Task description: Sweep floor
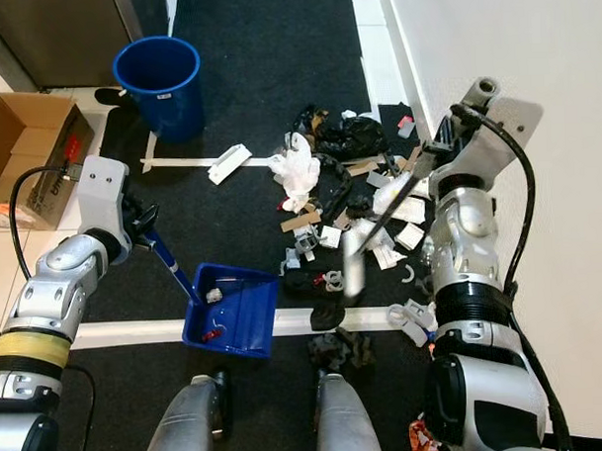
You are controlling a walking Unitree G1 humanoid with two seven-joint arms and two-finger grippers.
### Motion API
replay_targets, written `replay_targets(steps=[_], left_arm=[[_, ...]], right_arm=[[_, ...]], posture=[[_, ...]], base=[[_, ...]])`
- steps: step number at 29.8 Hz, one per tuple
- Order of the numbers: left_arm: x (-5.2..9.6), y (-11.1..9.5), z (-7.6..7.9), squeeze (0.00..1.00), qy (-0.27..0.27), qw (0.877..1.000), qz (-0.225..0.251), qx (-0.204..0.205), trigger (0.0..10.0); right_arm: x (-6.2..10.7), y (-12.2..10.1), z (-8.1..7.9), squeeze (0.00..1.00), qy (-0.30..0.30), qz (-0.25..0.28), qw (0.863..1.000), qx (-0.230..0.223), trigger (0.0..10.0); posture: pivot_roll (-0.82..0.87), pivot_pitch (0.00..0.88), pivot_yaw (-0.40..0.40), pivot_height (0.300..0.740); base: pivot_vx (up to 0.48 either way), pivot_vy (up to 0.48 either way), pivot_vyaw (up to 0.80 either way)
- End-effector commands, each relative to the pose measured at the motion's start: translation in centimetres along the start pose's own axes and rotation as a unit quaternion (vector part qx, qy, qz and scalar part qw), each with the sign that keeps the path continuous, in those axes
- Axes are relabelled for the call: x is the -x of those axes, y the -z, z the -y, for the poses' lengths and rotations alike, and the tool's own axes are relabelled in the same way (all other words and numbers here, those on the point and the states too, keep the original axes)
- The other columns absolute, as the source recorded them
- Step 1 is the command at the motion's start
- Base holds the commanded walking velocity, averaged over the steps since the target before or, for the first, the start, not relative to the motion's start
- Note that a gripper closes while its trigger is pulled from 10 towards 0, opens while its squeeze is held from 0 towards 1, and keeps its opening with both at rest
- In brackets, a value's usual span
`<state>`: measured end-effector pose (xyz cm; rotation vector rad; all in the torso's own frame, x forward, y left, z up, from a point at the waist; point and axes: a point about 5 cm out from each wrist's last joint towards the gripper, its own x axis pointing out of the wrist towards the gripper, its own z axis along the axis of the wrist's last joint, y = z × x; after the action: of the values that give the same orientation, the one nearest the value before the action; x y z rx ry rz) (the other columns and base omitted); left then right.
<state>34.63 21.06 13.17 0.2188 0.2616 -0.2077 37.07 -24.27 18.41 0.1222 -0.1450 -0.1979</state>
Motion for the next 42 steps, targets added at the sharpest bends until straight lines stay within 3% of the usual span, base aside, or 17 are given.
replay_targets(steps=[1, 2, 4, 8, 9, 12, 15, 20, 21, 24, 27, 37, 42], left_arm=[[0.1, 2.1, 0.7, 0.00, 0.003, 0.999, -0.038, 0.013, 10.0], [0.1, 2.1, 0.8, 0.00, 0.004, 0.999, -0.037, 0.014, 10.0], [0.1, 2.0, 0.8, 0.00, 0.005, 0.999, -0.035, 0.015, 10.0], [0.2, 2.0, 0.9, 0.00, 0.002, 0.999, -0.035, 0.016, 10.0], [0.3, 2.0, 0.9, 0.00, -0.002, 0.999, -0.035, 0.017, 10.0], [0.4, 2.1, 0.8, 0.00, -0.005, 0.999, -0.035, 0.018, 10.0], [0.9, 2.3, 0.9, 0.00, -0.008, 0.999, -0.034, 0.021, 10.0], [1.1, 2.4, 0.9, 0.00, -0.009, 0.999, -0.035, 0.023, 10.0], [1.1, 2.5, 0.9, 0.00, -0.009, 0.999, -0.035, 0.025, 10.0], [1.1, 2.5, 0.9, 0.00, -0.009, 0.999, -0.036, 0.026, 10.0], [1.2, 2.5, 0.9, 0.00, -0.011, 0.999, -0.036, 0.028, 10.0], [1.2, 2.3, 0.1, 0.00, -0.050, 0.998, -0.034, 0.031, 10.0], [1.2, 2.2, 0.0, 0.00, -0.055, 0.997, -0.033, 0.032, 10.0]], right_arm=[[0.1, 0.0, -0.5, 0.00, -0.008, 0.017, 1.000, 0.019, 10.0], [0.2, 0.6, -0.7, 0.00, -0.012, 0.012, 0.999, 0.034, 10.0], [1.4, 3.9, -2.5, 0.00, -0.051, -0.028, 0.995, 0.076, 10.0], [2.7, 6.7, -3.9, 0.00, -0.090, -0.066, 0.990, 0.087, 10.0], [3.6, 8.2, -5.0, 0.00, -0.125, -0.088, 0.983, 0.099, 10.0], [4.1, 9.0, -5.5, 0.00, -0.139, -0.101, 0.979, 0.106, 10.0], [5.6, 10.9, -7.4, 0.00, -0.187, -0.137, 0.967, 0.101, 10.0], [6.1, 11.2, -8.7, 0.00, -0.216, -0.144, 0.964, 0.050, 10.0], [6.4, 11.0, -10.0, 0.00, -0.248, -0.147, 0.958, -0.006, 10.0], [6.7, 10.9, -10.9, 0.00, -0.270, -0.147, 0.951, -0.037, 10.0], [7.7, 10.1, -13.2, 0.00, -0.332, -0.144, 0.927, -0.103, 10.0], [9.3, 8.0, -15.7, 0.00, -0.408, -0.133, 0.889, -0.162, 10.0], [8.9, 6.3, -15.6, 0.00, -0.409, -0.114, 0.886, -0.185, 10.0]], posture=[[-0.01, 0.214, -0.006, 0.740], [-0.01, 0.214, -0.006, 0.740], [0.00, 0.218, -0.004, 0.740], [0.00, 0.221, -0.003, 0.740], [0.01, 0.224, -0.003, 0.740], [0.01, 0.224, -0.003, 0.740], [0.02, 0.227, -0.006, 0.740], [0.02, 0.228, -0.008, 0.740], [0.02, 0.228, -0.008, 0.740], [0.02, 0.229, -0.008, 0.740], [0.02, 0.231, -0.008, 0.740], [0.01, 0.232, -0.013, 0.740], [0.01, 0.232, -0.014, 0.740]], base=[[0.000, 0.000, 0.00], [0.000, 0.000, 0.00], [0.000, 0.000, 0.00], [0.000, 0.000, 0.00], [0.000, 0.000, 0.00], [0.000, 0.000, 0.00], [0.000, 0.000, 0.00], [0.000, 0.000, 0.00], [0.000, 0.000, 0.00], [0.000, 0.000, 0.00], [0.000, 0.000, 0.00], [0.000, 0.000, 0.00], [0.000, 0.000, 0.00]])
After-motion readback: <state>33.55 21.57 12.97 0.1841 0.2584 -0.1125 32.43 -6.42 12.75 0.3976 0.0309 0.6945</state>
